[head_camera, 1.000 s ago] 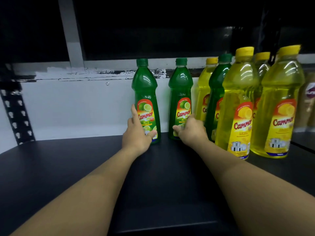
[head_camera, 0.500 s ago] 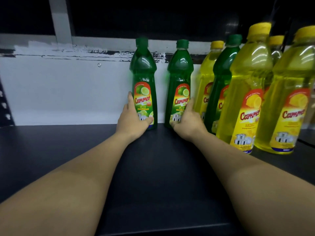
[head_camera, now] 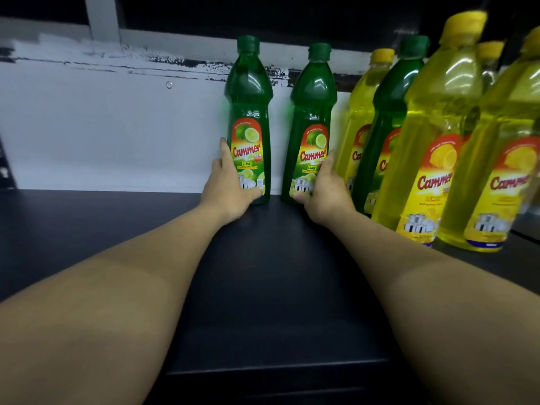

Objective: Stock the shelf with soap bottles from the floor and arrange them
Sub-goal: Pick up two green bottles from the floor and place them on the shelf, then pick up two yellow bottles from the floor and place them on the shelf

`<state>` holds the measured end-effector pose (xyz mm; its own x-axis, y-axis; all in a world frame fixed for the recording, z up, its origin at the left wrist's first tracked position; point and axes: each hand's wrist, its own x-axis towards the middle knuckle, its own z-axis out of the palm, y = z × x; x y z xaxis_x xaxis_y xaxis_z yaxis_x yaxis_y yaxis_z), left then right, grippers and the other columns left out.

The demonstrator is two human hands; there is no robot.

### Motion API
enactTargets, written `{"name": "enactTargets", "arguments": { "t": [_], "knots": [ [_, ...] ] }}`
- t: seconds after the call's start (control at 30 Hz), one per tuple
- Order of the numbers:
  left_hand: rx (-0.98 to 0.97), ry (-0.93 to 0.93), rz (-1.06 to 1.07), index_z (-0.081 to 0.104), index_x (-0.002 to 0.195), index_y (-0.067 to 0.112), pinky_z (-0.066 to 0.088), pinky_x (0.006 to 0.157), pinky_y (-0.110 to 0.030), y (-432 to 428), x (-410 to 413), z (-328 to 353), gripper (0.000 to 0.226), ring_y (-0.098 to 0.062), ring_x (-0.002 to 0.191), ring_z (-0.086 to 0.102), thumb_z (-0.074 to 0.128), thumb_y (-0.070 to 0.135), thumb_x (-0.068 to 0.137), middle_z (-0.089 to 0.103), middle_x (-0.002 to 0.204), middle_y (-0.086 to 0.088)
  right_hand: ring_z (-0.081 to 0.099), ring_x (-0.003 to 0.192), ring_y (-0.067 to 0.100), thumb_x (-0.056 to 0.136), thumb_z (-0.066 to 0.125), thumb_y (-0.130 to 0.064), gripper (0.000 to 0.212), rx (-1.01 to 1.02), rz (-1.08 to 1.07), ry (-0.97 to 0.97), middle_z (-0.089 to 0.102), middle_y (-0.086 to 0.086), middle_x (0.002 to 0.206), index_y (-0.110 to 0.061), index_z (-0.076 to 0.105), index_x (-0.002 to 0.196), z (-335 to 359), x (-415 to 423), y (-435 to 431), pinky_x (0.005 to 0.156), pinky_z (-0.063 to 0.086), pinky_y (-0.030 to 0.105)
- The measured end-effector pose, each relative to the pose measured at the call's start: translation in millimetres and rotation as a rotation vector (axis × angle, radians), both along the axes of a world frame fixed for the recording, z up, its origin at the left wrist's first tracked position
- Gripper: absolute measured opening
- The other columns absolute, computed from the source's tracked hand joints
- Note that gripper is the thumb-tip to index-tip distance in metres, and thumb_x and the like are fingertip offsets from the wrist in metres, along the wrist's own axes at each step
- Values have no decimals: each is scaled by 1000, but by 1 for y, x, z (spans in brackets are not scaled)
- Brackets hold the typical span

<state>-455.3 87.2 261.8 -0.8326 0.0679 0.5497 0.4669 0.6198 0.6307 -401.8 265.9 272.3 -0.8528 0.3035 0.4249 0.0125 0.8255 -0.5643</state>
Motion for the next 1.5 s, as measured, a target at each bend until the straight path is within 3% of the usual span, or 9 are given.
{"name": "enactTargets", "arguments": {
  "t": [0.43, 0.6, 0.73, 0.9, 1.0, 1.2, 1.37, 1.5],
  "knots": [
    [-118, 47, 132, -5, 159, 16, 42, 103, -44, -1, 17, 2, 122, -30, 133, 44, 84, 36, 77, 31, 151, -9, 50, 129, 33, 88, 75, -26, 112, 52, -39, 7, 48, 16, 142, -12, -11, 158, 4, 9, -1, 103, 44, 42],
    [-257, 120, 211, 3, 158, 11, 37, 108, -46, -12, 53, 4, 109, -33, 142, 27, 77, 36, 81, 16, 162, -7, 51, 127, 33, 90, 71, -30, 98, 151, -35, 25, 50, 15, 140, -19, 3, 159, 3, 42, 1, 101, 46, 42],
    [-436, 150, 199, 29, 150, 11, 38, 104, -48, -22, 94, 4, 79, -30, 139, 32, 69, 33, 86, 27, 157, -5, 47, 132, 34, 91, 70, -30, 79, 264, 21, -32, 45, 13, 147, -18, 26, 155, 2, 83, -8, 104, 44, 40],
    [-516, 188, 63, 58, 125, 17, 39, 99, -42, -33, 156, 7, 39, -28, 123, 48, 60, 26, 88, 55, 136, -2, 45, 136, 30, 89, 71, -28, 73, 323, 105, 0, 43, 8, 152, -17, 36, 153, 2, 145, -23, 108, 42, 38],
    [-575, 214, 34, 60, 122, 20, 37, 100, -41, -38, 198, 9, 36, -25, 121, 51, 59, 31, 87, 58, 132, 1, 46, 134, 30, 88, 71, -34, 68, 353, 152, -8, 47, 7, 148, -17, 44, 148, -2, 187, -26, 109, 41, 38],
    [-638, 296, 27, 64, 114, 19, 41, 93, -42, -53, 285, 0, 32, -24, 110, 57, 57, 35, 87, 64, 123, 2, 49, 126, 33, 94, 60, -26, 49, 445, 152, 48, 50, 7, 143, -16, 51, 141, -17, 272, -34, 97, 48, 42],
    [-623, 371, -39, 66, 109, 20, 40, 90, -40, -68, 343, -30, 31, -22, 113, 55, 56, 39, 87, 63, 120, 5, 42, 133, 33, 90, 64, -24, 51, 464, 198, 79, 47, 9, 147, -15, 53, 138, -55, 324, -45, 108, 37, 41],
    [-636, 233, -94, 64, 114, 22, 42, 90, -38, -76, 368, -82, 35, -19, 112, 54, 57, 42, 86, 62, 120, 9, 37, 140, 31, 91, 65, -28, 58, 367, 265, -8, 37, 11, 154, -14, 45, 144, -117, 349, -59, 112, 37, 43]
  ]
}}
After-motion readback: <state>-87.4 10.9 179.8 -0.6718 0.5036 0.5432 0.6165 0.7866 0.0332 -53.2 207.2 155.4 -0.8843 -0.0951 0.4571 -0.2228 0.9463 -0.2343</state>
